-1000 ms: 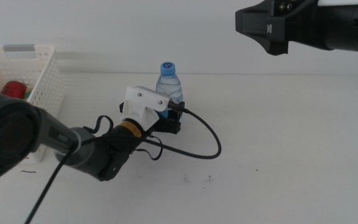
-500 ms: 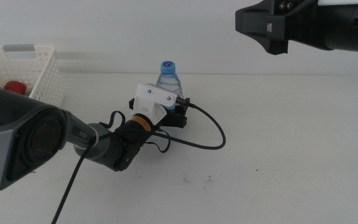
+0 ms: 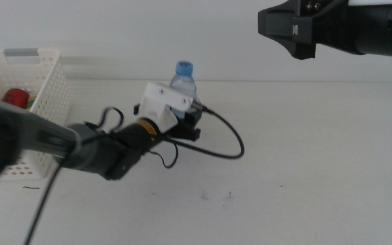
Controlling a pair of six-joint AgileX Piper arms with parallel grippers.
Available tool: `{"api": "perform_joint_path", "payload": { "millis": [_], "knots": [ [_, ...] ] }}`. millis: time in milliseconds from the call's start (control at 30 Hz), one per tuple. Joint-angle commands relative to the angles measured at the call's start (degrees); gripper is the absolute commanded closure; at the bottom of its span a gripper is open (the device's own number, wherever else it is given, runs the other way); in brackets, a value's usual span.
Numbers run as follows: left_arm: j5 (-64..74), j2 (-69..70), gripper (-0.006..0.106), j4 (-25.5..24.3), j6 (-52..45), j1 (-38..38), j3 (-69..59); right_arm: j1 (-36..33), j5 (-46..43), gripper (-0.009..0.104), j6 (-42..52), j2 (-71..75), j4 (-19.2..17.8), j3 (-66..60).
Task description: Use arms to grab the bottles and put them into the dustbin to the left of the table.
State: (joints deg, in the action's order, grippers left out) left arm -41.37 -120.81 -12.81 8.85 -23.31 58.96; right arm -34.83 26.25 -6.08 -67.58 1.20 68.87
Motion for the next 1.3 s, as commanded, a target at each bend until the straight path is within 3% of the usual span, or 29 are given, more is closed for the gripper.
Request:
{"api": "perform_joint_path", "payload": {
  "millis": [0, 267, 333, 467, 667, 800, 967, 1267],
  "knots": [
    [0.5, 7.6, 0.102, 1.7, 0.5, 0.1, -1.1, 0.0, -0.6, 0.013, 0.1, 0.3, -0.7, 0.3],
    [20.9, 24.7, 0.102, 0.7, 3.8, 0.0, -1.0, 0.0, -0.6, 0.014, 0.1, 0.3, -0.7, 0.3],
    [26.9, 28.8, 0.102, 2.3, 5.5, 0.8, -0.2, 0.0, -0.6, 0.014, 0.1, 0.3, -0.7, 0.3],
    [48.2, 35.1, 0.102, 9.0, 1.2, 4.8, 6.7, 0.0, -0.6, 0.014, 0.1, 0.3, -0.7, 0.3],
    [84.3, 34.0, 0.102, 22.9, -24.5, 18.9, 25.3, 0.0, -0.6, 0.014, 0.1, 0.3, -0.7, 0.3],
    [101.8, 27.3, 0.102, 31.3, -32.8, 28.5, 38.5, 0.0, -0.6, 0.014, 0.1, 0.3, -0.7, 0.3],
    [111.3, 16.5, 0.102, 31.5, -33.1, 37.5, 50.3, 0.0, -0.6, 0.014, 0.1, 0.3, -0.7, 0.3],
    [111.3, 4.9, 0.102, 27.7, -33.1, 39.8, 50.9, 0.0, -0.6, 0.014, 0.1, 0.3, -0.7, 0.3]
  ]
}}
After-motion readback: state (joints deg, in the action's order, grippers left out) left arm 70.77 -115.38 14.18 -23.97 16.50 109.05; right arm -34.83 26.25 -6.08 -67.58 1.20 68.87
